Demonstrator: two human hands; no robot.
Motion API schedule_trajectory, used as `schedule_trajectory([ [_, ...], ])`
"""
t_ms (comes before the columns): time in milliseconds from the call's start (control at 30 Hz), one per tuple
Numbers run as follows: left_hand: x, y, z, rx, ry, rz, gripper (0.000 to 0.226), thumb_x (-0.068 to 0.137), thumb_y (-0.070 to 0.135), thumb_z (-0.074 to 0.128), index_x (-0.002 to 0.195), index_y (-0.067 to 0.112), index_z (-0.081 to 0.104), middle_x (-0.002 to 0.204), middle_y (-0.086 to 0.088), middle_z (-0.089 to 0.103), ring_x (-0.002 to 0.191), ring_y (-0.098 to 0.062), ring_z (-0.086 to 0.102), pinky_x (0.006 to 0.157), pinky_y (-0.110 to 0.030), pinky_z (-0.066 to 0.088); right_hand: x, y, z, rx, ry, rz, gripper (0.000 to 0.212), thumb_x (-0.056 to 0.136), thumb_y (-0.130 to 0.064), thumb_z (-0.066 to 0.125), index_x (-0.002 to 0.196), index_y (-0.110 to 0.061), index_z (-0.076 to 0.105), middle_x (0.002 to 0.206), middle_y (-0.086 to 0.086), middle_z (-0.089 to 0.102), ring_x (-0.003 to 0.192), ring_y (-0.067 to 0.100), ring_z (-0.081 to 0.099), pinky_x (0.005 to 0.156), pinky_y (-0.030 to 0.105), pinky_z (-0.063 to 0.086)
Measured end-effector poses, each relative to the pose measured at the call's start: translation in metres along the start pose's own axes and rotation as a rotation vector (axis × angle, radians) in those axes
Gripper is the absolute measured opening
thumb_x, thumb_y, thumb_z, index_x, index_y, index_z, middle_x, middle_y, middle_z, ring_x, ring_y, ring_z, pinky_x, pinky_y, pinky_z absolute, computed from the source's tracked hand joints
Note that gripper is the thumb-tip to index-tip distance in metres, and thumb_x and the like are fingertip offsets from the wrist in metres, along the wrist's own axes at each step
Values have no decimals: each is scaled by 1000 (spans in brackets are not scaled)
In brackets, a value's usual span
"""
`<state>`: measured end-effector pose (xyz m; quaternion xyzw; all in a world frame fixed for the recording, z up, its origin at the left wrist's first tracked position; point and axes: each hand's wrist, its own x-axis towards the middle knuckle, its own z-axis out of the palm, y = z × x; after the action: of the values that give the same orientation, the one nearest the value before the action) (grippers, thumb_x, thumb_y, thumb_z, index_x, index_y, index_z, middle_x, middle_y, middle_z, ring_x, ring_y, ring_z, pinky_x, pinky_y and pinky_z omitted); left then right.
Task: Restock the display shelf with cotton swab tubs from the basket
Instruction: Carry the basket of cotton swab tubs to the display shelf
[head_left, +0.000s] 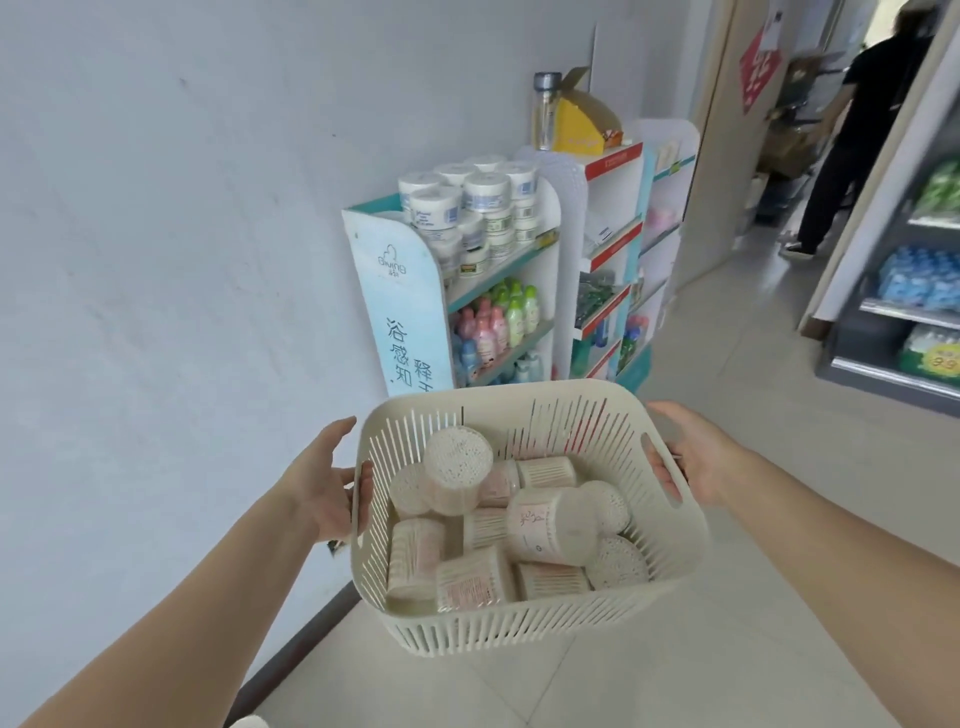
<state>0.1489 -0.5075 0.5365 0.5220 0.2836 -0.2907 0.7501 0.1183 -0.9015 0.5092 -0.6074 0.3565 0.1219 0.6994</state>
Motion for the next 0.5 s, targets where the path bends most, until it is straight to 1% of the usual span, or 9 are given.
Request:
schedule_trajectory([
  [67, 4, -4, 29, 8, -25, -15, 58, 68, 58, 65, 86, 4, 56, 68, 0, 49, 54, -13, 46, 50, -21, 46, -3, -6, -29, 14, 32, 6, 48, 66, -60, 65, 71, -13, 58, 63, 5, 46, 50, 18, 36, 41, 24, 34],
  [167, 9, -5, 72, 56, -56, -25, 59, 69, 59, 64, 88, 4, 55, 70, 1, 49, 54, -12, 47, 49, -20, 46, -8, -11, -69, 27, 72, 0, 50, 62, -61, 62, 69, -13, 56, 63, 5, 45, 50, 19, 36, 45, 25, 33],
  [233, 12, -3, 99, 110, -70, -26, 58, 70, 60, 62, 88, 5, 54, 70, 1, 50, 57, -11, 46, 51, -20, 44, -11, -14, -92, 30, 106, -6, 52, 58, -63, 61, 68, -13, 54, 62, 4, 45, 50, 19, 36, 47, 26, 32],
  [300, 19, -2, 124, 144, -95, -33, 58, 71, 61, 62, 87, 5, 55, 70, 1, 50, 59, -11, 45, 51, -20, 44, -14, -17, -112, 37, 137, -10, 52, 62, -64, 59, 66, -12, 52, 60, 5, 43, 49, 20, 35, 48, 27, 30],
  [400, 32, 1, 160, 160, -145, -44, 55, 69, 58, 65, 88, 7, 56, 69, 2, 51, 56, -10, 48, 49, -19, 46, -13, -22, -139, 55, 181, -24, 53, 70, -62, 55, 62, -10, 48, 58, 6, 41, 48, 20, 34, 48, 27, 28],
  [500, 49, 3, 193, 209, -172, -32, 50, 66, 54, 68, 85, 9, 55, 70, 2, 49, 57, -10, 46, 48, -19, 44, -4, -28, -161, 74, 227, -12, 55, 71, -63, 55, 61, -10, 46, 58, 6, 42, 48, 19, 34, 50, 27, 29],
])
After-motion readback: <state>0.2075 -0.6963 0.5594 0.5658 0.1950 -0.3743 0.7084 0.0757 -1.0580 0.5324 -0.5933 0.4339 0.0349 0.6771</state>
